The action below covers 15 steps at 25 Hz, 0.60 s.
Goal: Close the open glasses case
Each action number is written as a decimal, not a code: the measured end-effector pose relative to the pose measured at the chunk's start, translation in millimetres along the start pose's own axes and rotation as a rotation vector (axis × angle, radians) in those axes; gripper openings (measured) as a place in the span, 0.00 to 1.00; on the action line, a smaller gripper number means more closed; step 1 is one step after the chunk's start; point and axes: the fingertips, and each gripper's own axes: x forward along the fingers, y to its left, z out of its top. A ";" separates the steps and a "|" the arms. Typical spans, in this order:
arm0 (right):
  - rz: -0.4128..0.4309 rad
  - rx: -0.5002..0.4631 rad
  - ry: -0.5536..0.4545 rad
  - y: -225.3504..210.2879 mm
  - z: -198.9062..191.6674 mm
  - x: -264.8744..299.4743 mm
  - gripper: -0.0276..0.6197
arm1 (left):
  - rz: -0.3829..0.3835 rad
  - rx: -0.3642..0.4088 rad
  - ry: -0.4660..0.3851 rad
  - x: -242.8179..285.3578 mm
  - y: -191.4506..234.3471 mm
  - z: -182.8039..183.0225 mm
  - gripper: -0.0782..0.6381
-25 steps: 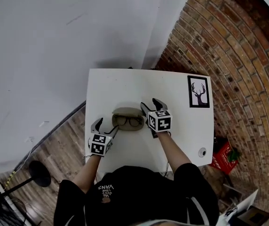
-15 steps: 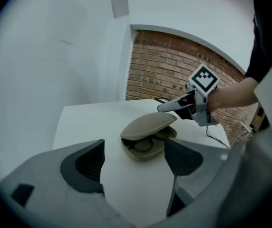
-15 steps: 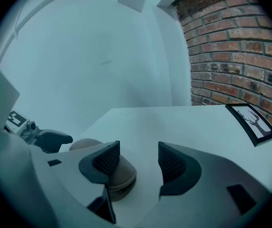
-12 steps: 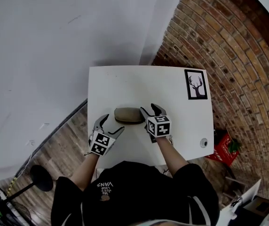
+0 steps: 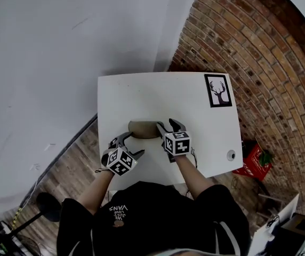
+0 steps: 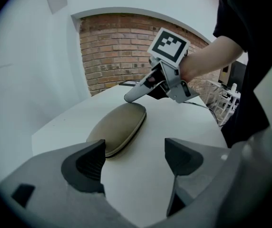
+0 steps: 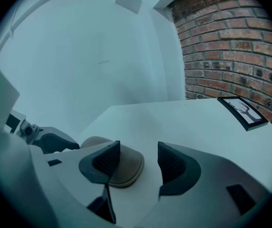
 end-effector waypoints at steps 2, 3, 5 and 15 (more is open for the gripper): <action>0.000 0.001 0.005 0.5 -3.5 -0.6 0.41 | -0.005 0.009 0.023 3.0 -2.4 -4.5 0.66; 0.000 0.004 0.004 1.0 -4.6 -0.7 0.41 | -0.004 0.016 0.033 4.3 -2.8 -6.3 0.66; -0.001 0.009 0.000 1.3 -5.2 -1.0 0.40 | 0.000 0.029 0.054 6.2 -3.3 -8.1 0.66; -0.009 0.010 -0.014 1.7 -4.9 -1.0 0.37 | 0.002 0.006 0.094 12.0 -2.5 -9.3 0.66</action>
